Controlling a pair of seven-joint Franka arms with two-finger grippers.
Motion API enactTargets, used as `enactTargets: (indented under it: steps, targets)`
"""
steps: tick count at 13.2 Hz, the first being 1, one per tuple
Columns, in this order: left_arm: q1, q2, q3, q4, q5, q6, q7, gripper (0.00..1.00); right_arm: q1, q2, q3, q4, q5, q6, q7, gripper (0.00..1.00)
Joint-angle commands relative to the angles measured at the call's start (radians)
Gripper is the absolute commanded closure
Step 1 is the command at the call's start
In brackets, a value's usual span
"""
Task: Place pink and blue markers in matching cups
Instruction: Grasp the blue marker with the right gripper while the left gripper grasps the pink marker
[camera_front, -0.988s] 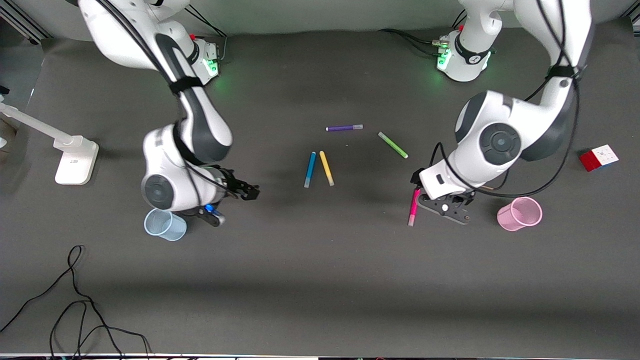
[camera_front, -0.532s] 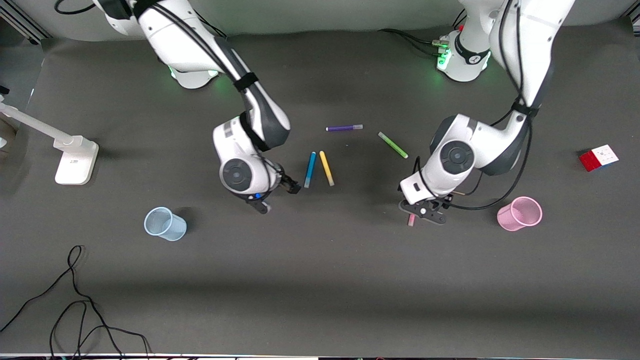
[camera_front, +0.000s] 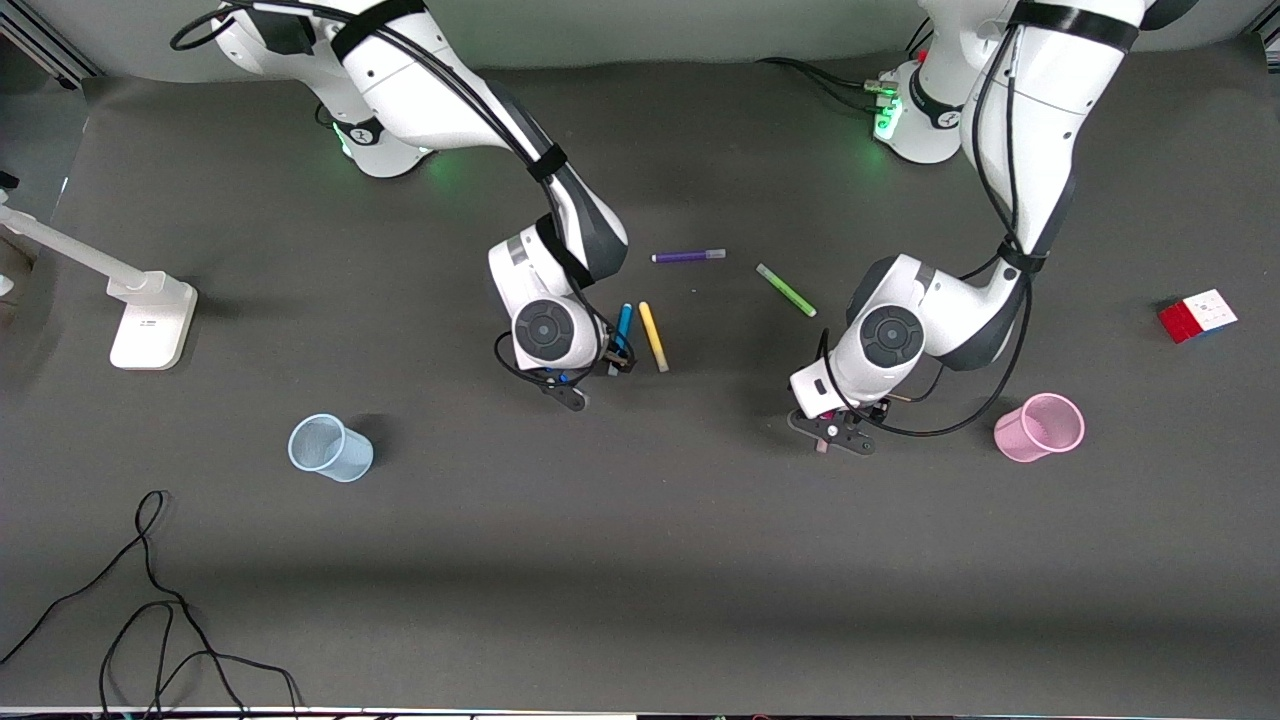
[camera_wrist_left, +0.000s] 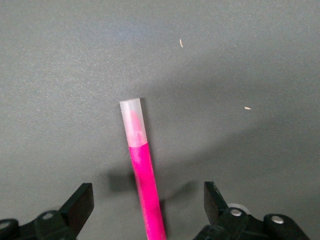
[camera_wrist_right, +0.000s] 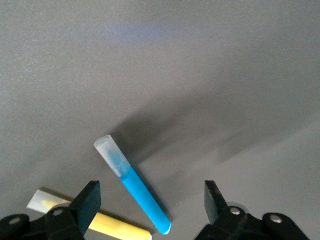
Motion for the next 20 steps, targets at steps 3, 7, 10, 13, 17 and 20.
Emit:
enactTargets:
  steps: [3, 7, 10, 13, 17, 20]
  targets:
    - [-0.008, 0.002, 0.006, 0.001, 0.023, 0.005, -0.029, 0.52, 0.008, 0.063, -0.013, 0.071, 0.017, 0.003, 0.017, 0.34]
    - [-0.010, 0.011, 0.007, 0.002, 0.023, 0.007, -0.047, 0.66, 0.008, 0.081, -0.010, 0.099, 0.017, 0.003, 0.019, 0.39]
    - [-0.004, 0.008, 0.006, 0.002, 0.023, 0.001, -0.049, 0.97, 0.009, 0.112, -0.009, 0.128, 0.017, 0.005, 0.019, 0.47]
    - [0.004, -0.011, 0.006, 0.007, 0.023, -0.012, -0.049, 1.00, 0.009, 0.112, -0.009, 0.128, 0.018, 0.003, 0.020, 1.00]
    - [0.039, -0.119, 0.000, 0.032, 0.006, -0.160, -0.032, 1.00, 0.002, 0.091, -0.015, 0.131, 0.017, -0.009, 0.050, 1.00]
    - [0.047, -0.236, 0.006, 0.051, -0.099, -0.260, -0.029, 1.00, -0.031, -0.006, -0.063, 0.133, 0.001, -0.160, 0.031, 1.00]
